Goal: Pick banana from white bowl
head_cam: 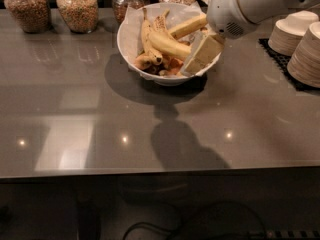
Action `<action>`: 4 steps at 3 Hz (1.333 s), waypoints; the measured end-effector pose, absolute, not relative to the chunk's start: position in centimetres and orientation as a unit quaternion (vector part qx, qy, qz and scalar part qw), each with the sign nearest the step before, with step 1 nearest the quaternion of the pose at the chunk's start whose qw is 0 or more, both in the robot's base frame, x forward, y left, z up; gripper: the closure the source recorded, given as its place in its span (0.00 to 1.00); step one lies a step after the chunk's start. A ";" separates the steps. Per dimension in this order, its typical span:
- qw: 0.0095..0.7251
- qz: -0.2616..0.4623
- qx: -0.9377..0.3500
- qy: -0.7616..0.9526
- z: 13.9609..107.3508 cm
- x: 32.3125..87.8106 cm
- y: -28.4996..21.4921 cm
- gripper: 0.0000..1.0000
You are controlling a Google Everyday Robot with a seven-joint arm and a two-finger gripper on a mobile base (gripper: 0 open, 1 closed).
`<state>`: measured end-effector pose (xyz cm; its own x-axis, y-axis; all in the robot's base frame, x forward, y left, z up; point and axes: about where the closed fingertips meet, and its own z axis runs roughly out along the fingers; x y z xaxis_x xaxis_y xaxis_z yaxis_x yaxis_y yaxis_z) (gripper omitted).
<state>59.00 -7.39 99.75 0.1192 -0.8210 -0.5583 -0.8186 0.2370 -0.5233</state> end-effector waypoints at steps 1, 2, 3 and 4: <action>0.427 -0.018 -0.614 0.663 98.5 60.7 -7.8 0.05; 0.431 -0.028 -0.609 0.665 97.0 62.5 -8.0 0.19; 0.434 -0.030 -0.604 0.668 95.9 63.9 -7.9 0.40; 0.434 -0.022 -0.601 0.671 94.7 64.6 -7.6 0.42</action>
Offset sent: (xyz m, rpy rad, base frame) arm 0.0618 -0.0121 -0.0493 -0.0187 -0.0560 -0.0636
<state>64.59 -7.56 94.75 0.0998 -0.8259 -0.5548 -0.7869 0.2758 -0.5520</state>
